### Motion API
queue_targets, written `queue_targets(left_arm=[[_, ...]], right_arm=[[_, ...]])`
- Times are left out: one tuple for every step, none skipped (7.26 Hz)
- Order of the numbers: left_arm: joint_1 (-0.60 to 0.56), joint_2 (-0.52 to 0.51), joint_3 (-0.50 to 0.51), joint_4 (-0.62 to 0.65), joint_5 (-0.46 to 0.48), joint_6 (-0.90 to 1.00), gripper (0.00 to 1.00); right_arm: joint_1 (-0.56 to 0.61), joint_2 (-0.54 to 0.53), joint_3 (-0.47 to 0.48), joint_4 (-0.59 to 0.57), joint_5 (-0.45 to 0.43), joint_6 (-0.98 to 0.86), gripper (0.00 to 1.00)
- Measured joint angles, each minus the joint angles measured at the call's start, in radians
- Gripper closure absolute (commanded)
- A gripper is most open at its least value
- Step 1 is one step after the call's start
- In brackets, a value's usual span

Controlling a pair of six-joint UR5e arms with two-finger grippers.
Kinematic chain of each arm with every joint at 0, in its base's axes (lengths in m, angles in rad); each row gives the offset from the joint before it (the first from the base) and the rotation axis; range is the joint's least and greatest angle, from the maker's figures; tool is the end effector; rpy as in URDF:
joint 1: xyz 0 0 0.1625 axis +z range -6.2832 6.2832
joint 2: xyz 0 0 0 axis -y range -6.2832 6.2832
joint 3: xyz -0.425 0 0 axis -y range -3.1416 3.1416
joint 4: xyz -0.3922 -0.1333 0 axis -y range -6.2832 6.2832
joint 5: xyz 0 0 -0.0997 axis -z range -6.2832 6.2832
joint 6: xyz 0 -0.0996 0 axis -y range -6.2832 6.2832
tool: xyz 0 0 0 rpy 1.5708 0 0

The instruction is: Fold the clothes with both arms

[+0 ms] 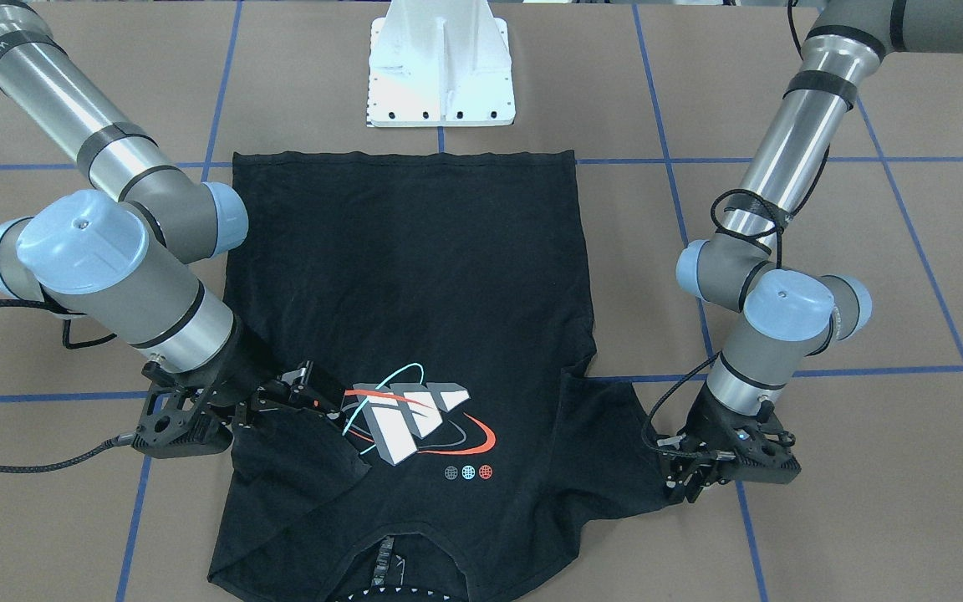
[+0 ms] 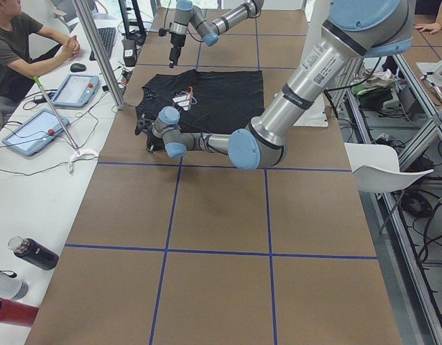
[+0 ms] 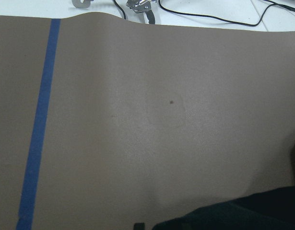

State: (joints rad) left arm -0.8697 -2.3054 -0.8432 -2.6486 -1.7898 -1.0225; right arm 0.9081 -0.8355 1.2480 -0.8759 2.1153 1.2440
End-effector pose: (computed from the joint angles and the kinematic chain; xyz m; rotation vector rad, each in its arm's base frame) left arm 0.4369 -0.6907 0.4324 0.5542 0.9489 -0.1697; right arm -0.4064 -0.6535 0.2694 0.2268 -1.1590 0.2111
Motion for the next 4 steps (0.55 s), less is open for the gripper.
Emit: queue_targets(left_arm=[[0.0,0.0,-0.002,0.0,0.001,-0.001,1.0],[0.0,0.0,-0.004,0.001,0.002,-0.002,1.0],[0.0,0.0,-0.005,0.001,0.002,-0.004,1.0],[0.0,0.0,-0.007,0.001,0.003,-0.008,1.0]], right_arm=[[0.001,-0.001,0.0,0.0,0.0,0.0,0.0],[0.001,-0.002,0.0,0.0,0.0,0.0,0.0],[0.001,-0.003,0.0,0.0,0.0,0.0,0.0],[0.001,-0.003,-0.001,0.0,0.0,-0.001,0.0]])
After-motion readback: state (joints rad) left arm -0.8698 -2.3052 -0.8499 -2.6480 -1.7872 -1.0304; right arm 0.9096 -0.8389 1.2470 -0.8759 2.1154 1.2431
